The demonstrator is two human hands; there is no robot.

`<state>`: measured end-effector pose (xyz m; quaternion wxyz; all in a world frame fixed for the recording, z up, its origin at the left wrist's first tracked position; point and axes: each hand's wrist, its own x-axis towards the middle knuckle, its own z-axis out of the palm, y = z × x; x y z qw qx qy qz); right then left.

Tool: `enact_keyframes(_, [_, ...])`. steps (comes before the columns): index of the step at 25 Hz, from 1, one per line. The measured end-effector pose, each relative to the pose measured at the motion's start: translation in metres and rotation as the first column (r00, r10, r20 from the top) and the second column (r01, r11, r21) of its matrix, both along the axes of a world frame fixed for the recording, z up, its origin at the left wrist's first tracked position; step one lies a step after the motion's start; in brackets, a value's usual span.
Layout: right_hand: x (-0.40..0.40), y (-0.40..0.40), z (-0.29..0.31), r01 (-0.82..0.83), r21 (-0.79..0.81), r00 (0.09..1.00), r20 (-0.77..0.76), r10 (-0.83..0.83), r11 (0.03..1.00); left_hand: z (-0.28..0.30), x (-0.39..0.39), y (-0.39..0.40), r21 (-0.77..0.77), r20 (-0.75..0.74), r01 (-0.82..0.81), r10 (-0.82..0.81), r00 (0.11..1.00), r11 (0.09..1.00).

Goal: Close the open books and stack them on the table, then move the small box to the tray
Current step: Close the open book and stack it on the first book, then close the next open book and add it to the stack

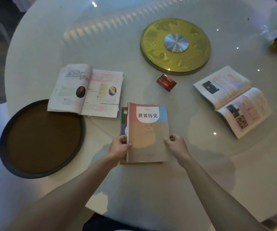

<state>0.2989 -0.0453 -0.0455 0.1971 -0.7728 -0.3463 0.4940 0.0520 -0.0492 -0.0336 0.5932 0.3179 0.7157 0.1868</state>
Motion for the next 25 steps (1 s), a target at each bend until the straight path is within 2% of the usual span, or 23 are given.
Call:
enact_keyframes(3, [-0.010,-0.005,-0.003,-0.065,-0.029,0.996,0.066,0.066,0.997,0.002,-0.008,-0.005,0.034,-0.105,-0.022,0.025,0.994,0.999])
enact_keyframes(8, [-0.019,-0.007,-0.001,-0.211,-0.047,0.931,0.294,0.216,0.976,0.002,-0.020,-0.006,0.071,-0.326,0.167,-0.135,0.936,0.983])
enact_keyframes(11, [-0.022,-0.010,-0.002,-0.279,-0.089,0.886,0.360,0.292,0.956,-0.002,-0.025,-0.005,0.050,-0.357,0.204,-0.173,0.918,0.978])
enact_keyframes(15, [-0.023,-0.013,-0.006,-0.302,-0.101,0.884,0.343,0.318,0.948,-0.003,-0.027,-0.001,0.009,-0.408,0.295,-0.266,0.873,0.955])
enact_keyframes(18, [-0.013,-0.013,-0.004,-0.213,-0.083,0.944,0.239,0.227,0.974,0.007,-0.016,0.009,0.117,-0.536,0.436,-0.313,0.784,0.892])
enact_keyframes(20, [0.004,-0.009,-0.001,-0.089,-0.076,0.981,0.165,0.101,0.993,0.014,0.004,0.024,0.236,-0.526,0.488,-0.311,0.791,0.841])
enact_keyframes(22, [0.028,-0.002,0.002,-0.005,-0.046,0.990,0.141,0.011,0.999,0.019,0.029,0.044,0.292,-0.425,0.475,-0.333,0.842,0.830])
enact_keyframes(25, [0.080,0.008,0.011,0.115,-0.003,0.983,0.145,-0.114,0.993,0.027,0.084,0.074,0.238,-0.255,0.477,-0.420,0.871,0.846])
